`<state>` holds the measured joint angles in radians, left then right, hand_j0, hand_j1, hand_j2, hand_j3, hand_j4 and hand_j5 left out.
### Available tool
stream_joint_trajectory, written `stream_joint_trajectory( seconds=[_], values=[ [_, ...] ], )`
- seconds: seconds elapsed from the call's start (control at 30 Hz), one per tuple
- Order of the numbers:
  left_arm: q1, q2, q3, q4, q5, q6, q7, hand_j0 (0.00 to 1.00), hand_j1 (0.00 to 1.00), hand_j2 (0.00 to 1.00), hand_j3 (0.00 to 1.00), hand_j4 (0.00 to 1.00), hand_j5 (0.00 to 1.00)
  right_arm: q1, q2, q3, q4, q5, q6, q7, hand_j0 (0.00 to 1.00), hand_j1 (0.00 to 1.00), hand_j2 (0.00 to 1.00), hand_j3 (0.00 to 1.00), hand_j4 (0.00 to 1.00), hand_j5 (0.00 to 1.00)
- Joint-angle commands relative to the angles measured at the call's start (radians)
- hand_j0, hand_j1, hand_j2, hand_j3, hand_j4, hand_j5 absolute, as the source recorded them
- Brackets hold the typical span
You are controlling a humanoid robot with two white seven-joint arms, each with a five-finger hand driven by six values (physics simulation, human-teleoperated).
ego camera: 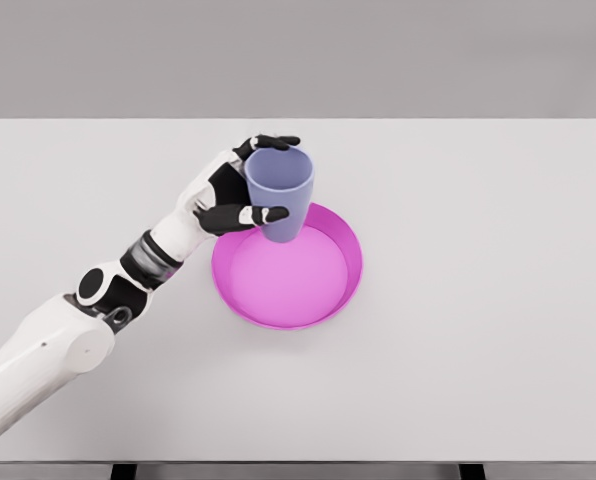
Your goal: Flip the cup with left arm and place it on the plate
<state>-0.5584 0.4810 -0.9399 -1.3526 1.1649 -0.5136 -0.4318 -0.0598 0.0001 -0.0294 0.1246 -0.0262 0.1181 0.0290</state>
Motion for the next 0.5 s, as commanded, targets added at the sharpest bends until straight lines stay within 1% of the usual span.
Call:
stream_joint_trajectory(
  seconds=[0.0,0.03,0.07,0.13,0.17,0.43,0.47],
  values=[
    [0.002,0.002,0.007,0.003,-0.039,0.006,0.005,0.52,0.52,0.52,0.52,0.52,0.52,0.0,0.0,0.0,0.0,0.0,0.0,0.0,1.0,1.0,1.0,1.0,1.0,1.0],
    [0.006,0.004,0.007,0.006,-0.07,0.004,0.005,0.52,0.52,0.52,0.52,0.52,0.52,0.0,0.0,0.0,0.001,0.0,0.0,0.0,1.0,1.0,1.0,1.0,1.0,1.0],
    [0.008,0.004,0.007,0.007,-0.071,0.001,0.007,0.52,0.52,0.52,0.52,0.52,0.52,0.0,0.0,0.0,0.001,0.0,0.0,0.0,1.0,1.0,1.0,1.0,1.0,1.0],
    [0.023,0.004,0.007,0.018,-0.068,-0.008,0.005,0.52,0.52,0.52,0.52,0.52,0.52,0.0,0.0,0.0,0.0,0.0,0.0,0.0,1.0,1.0,1.0,1.0,1.0,1.0],
    [0.031,-0.004,0.009,0.033,-0.054,-0.005,0.004,0.52,0.52,0.52,0.52,0.52,0.52,0.0,0.0,0.0,0.001,0.0,0.0,0.0,1.0,1.0,1.0,1.0,1.0,1.0],
    [0.031,-0.019,0.009,0.047,-0.042,0.001,0.005,0.52,0.52,0.52,0.52,0.52,0.52,0.0,0.0,0.0,0.001,0.0,0.0,0.0,1.0,1.0,1.0,1.0,1.0,1.0],
    [0.031,-0.024,0.009,0.062,-0.041,0.003,0.007,0.52,0.52,0.52,0.52,0.52,0.52,0.0,0.0,0.0,0.001,0.0,0.0,0.0,1.0,1.0,1.0,1.0,1.0,1.0]
  ],
)
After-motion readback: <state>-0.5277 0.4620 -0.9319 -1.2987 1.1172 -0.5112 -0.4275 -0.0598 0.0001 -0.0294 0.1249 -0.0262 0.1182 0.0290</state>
